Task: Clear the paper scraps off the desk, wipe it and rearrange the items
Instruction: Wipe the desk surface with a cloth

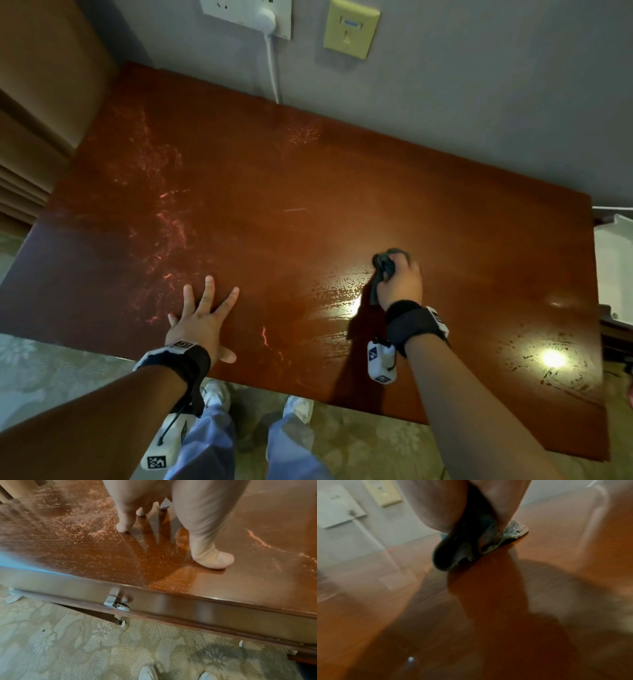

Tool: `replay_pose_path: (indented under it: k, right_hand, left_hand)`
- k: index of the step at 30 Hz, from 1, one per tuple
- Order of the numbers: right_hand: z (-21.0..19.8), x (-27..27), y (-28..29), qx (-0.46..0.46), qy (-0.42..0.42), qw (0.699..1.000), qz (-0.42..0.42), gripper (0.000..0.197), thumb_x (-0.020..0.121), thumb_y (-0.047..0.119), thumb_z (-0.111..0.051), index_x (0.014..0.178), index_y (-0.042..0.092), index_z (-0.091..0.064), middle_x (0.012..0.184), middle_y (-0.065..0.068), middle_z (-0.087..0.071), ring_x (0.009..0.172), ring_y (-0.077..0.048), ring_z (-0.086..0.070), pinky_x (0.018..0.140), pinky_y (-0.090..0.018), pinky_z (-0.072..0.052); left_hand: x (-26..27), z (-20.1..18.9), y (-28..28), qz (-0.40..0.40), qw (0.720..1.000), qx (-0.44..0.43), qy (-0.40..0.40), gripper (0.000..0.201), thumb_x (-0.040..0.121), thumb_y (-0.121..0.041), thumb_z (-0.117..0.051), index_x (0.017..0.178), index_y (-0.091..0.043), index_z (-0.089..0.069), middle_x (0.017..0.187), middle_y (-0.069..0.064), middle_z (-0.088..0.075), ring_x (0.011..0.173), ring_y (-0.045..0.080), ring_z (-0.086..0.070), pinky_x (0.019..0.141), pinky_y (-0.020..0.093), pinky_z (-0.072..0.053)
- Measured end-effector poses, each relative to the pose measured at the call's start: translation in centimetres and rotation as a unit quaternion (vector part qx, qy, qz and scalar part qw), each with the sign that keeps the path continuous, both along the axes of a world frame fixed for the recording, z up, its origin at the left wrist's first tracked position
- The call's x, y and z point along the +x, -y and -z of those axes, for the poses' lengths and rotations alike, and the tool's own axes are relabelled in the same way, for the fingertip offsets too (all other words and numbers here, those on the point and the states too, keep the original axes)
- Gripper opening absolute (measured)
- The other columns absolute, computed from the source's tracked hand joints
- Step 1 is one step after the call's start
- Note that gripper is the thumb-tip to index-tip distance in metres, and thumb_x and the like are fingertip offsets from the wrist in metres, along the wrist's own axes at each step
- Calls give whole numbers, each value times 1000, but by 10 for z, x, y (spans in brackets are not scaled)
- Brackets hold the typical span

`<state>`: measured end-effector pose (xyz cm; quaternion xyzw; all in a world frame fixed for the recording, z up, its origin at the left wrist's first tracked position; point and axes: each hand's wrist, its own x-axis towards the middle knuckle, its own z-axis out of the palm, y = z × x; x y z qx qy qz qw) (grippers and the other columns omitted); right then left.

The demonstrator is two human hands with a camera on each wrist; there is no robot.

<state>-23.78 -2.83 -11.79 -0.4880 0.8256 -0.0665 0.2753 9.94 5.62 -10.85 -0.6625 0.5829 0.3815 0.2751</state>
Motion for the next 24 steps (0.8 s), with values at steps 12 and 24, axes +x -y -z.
replay_pose_path:
  k: [12,24]
  right_hand:
    - [0,196,-16,42,91,931,-352,52,86,9,-60,133,20,-43,133,-11,-38,120,-38,-37,100,-48,-42]
    - [-2,-30,30,17,-15,998,-58,48,83,3,-61,127,20,-51,132,-17,-43,115,-41,-51,102,-46,-45]
  left_hand:
    - [4,8,-2,-1,1000,-7,9,129,71,-42,-84,146,-53,20,145,-8,50,142,34,34,115,66,-10]
    - [-3,-3,0,-2,1000,-1,24,131,69,-44,-84,144,-54,23,148,-7,47,144,32,31,117,61,-15]
